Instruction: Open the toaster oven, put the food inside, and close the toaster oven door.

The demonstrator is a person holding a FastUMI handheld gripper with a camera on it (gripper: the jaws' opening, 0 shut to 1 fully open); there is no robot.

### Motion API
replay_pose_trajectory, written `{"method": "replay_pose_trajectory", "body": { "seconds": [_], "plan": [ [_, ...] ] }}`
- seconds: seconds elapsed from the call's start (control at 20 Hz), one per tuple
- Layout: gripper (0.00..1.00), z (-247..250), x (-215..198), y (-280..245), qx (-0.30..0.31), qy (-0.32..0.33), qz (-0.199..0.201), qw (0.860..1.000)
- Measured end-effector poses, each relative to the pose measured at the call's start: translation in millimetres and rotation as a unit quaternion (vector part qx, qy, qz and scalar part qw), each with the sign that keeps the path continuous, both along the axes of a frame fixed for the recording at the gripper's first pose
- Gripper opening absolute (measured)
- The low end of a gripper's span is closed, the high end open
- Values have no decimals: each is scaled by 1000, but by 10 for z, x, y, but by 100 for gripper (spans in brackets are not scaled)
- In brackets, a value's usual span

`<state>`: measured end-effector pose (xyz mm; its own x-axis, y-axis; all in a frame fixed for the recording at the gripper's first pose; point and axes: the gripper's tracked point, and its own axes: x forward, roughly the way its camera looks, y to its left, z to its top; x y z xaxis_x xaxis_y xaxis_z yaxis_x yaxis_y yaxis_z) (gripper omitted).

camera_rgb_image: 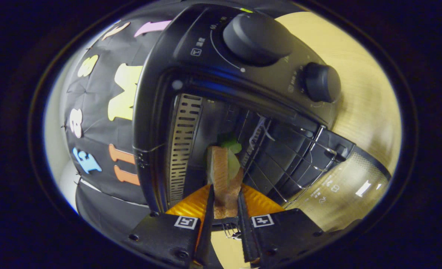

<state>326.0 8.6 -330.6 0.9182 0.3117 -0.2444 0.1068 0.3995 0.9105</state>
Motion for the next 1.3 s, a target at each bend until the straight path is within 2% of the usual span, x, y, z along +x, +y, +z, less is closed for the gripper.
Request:
{"method": "replay_pose_trajectory", "body": {
  "seconds": [0.1,0.2,0.35,0.55,0.75,0.95,1.15,1.3],
  "plan": [
    [46,-1,-14,57,-18,3,3,1000],
    [54,24,-41,154,-55,6,22,998],
    [78,30,-117,245,-125,12,51,991],
    [86,-13,-337,239,-210,29,76,974],
    [92,140,-666,230,-259,32,91,961],
    [94,437,-1099,212,-362,4,116,925],
    [95,705,-1493,160,-460,-32,123,879],
    [95,757,-1737,63,-490,-41,112,864]
  ]
}}
